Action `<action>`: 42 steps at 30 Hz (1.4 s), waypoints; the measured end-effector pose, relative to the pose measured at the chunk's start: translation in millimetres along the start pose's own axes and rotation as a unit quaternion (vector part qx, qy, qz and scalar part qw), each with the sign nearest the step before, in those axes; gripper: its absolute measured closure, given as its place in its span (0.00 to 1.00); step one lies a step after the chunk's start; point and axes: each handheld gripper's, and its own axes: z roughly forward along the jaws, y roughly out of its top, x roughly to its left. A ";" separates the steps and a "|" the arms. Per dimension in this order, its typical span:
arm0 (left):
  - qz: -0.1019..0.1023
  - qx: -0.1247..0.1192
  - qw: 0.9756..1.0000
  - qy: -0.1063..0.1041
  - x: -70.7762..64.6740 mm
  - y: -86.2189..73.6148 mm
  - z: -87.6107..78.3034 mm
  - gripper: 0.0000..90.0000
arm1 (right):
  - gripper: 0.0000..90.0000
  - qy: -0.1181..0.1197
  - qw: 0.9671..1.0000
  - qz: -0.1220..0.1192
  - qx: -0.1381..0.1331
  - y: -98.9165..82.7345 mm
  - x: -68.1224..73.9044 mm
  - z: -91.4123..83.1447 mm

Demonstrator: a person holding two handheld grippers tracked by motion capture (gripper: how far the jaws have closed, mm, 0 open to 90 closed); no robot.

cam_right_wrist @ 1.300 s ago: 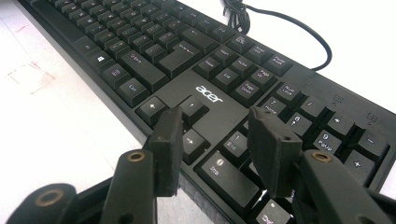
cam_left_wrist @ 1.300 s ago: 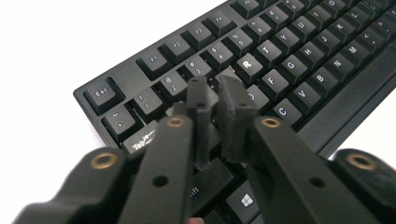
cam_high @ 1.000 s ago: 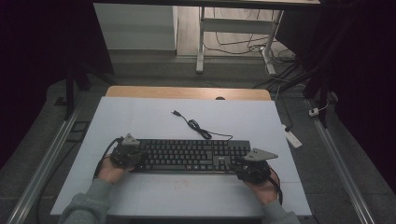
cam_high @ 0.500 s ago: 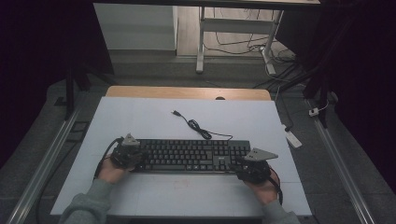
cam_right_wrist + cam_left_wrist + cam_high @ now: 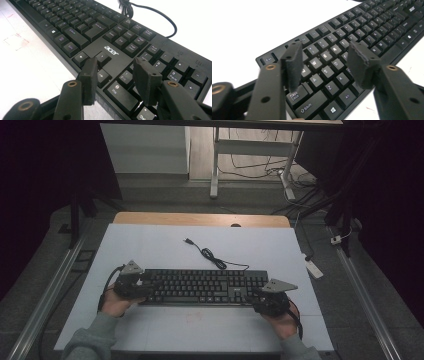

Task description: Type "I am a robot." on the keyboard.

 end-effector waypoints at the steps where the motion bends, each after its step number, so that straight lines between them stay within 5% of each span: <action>1: -0.002 -0.001 1.000 -0.001 0.4 -0.2 -0.6 0.48 | 0.61 -0.001 1.000 -0.001 0.000 0.1 0.1 -0.1; 14: 0.006 0.008 1.000 -0.013 -5.0 -3.2 -2.0 0.32 | 0.61 0.014 1.000 0.008 -0.015 2.6 -2.4 0.2; 31: 0.001 0.005 1.000 -0.008 -7.0 -11.2 -4.6 0.29 | 0.62 0.034 0.999 0.005 -0.031 14.1 4.3 2.4; 42: 0.009 0.017 1.000 -0.005 -9.4 -20.0 -2.2 0.28 | 0.81 0.056 0.997 -0.012 -0.045 39.6 19.5 13.5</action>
